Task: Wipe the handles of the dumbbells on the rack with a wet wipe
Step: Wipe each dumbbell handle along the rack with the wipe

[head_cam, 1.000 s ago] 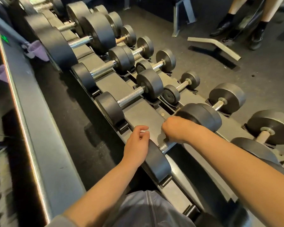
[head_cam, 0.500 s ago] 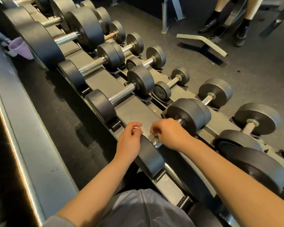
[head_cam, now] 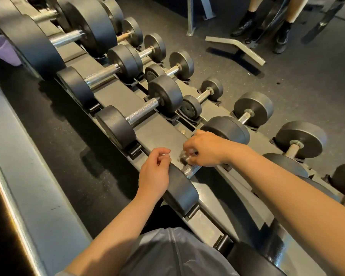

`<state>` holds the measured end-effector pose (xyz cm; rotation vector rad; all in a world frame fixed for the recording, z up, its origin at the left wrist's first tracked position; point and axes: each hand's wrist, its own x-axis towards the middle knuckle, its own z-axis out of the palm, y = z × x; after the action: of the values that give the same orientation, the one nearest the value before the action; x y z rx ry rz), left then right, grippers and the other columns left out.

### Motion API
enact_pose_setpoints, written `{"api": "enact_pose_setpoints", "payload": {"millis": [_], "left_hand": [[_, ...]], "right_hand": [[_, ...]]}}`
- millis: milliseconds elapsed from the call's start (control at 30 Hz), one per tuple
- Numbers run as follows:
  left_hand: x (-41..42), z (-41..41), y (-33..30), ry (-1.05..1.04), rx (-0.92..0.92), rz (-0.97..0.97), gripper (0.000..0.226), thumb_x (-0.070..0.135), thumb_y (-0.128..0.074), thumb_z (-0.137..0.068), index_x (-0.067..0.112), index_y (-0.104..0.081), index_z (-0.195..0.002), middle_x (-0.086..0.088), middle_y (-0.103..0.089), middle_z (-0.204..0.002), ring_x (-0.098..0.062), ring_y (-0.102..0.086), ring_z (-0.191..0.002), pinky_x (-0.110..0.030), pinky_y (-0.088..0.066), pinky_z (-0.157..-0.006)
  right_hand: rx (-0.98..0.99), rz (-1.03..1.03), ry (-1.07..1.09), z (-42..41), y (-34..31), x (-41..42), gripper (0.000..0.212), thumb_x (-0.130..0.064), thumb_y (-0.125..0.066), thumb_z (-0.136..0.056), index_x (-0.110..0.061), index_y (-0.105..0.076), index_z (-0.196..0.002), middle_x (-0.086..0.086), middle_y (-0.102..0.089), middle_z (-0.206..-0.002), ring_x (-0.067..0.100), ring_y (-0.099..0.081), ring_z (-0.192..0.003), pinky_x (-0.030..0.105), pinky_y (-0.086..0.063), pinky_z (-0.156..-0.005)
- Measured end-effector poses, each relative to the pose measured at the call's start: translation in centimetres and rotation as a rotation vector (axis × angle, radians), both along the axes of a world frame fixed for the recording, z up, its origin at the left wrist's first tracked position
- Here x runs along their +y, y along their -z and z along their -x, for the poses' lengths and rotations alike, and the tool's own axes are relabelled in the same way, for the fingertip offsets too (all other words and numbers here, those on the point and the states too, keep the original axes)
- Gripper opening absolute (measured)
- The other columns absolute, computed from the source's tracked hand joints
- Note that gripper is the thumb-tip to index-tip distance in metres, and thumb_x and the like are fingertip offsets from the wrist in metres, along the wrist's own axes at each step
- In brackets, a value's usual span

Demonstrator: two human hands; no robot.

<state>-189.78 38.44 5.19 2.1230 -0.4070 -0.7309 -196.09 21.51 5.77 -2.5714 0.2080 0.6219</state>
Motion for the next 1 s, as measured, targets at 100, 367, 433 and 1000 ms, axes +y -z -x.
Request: {"api": "enact_pose_setpoints", "payload": {"millis": [100,367,433,1000], "left_hand": [[0.0,-0.2,0.0,0.026,0.003,-0.003,0.016,0.020,-0.047,-0.098,0.026,-0.059,-0.105,0.003,-0.062,-0.089,-0.012,-0.057,-0.090,-0.024,-0.042,-0.076],[0.0,-0.2,0.1,0.066,-0.067,0.006,0.015,0.022,-0.047,-0.098,0.027,-0.059,-0.104,0.018,-0.060,-0.092,-0.002,-0.055,-0.093,-0.023,-0.042,-0.080],[0.1,-0.2,0.2,0.058,-0.061,0.007,0.016,0.022,-0.047,-0.098,0.027,-0.059,-0.105,0.015,-0.060,-0.092,-0.003,-0.055,-0.091,-0.024,-0.042,-0.078],[0.1,-0.3,0.2,0.115,-0.024,-0.036,0.018,0.023,-0.042,-0.100,0.033,-0.054,-0.108,0.009,-0.063,-0.088,-0.004,-0.055,-0.087,-0.021,-0.040,-0.072]], "right_hand": [[0.098,-0.220,0.076,-0.2,0.2,0.3,0.022,-0.037,-0.060,-0.089,-0.028,-0.046,-0.074,-0.002,-0.054,-0.084,0.020,-0.052,-0.087,0.037,-0.045,-0.078],[-0.300,-0.233,0.095,0.8,1.5,3.5,0.005,-0.026,-0.057,-0.091,-0.020,-0.057,-0.092,-0.001,-0.055,-0.090,0.015,-0.049,-0.087,0.032,-0.039,-0.080],[-0.368,0.033,0.035,1.4,1.6,3.5,0.018,-0.034,-0.054,-0.093,-0.023,-0.061,-0.106,-0.002,-0.057,-0.098,0.016,-0.047,-0.096,0.030,-0.030,-0.081],[-0.025,0.190,0.321,0.0,-0.4,3.9,0.020,-0.016,-0.050,-0.091,-0.010,-0.058,-0.109,0.009,-0.064,-0.097,0.026,-0.063,-0.088,0.032,-0.045,-0.068]]}}
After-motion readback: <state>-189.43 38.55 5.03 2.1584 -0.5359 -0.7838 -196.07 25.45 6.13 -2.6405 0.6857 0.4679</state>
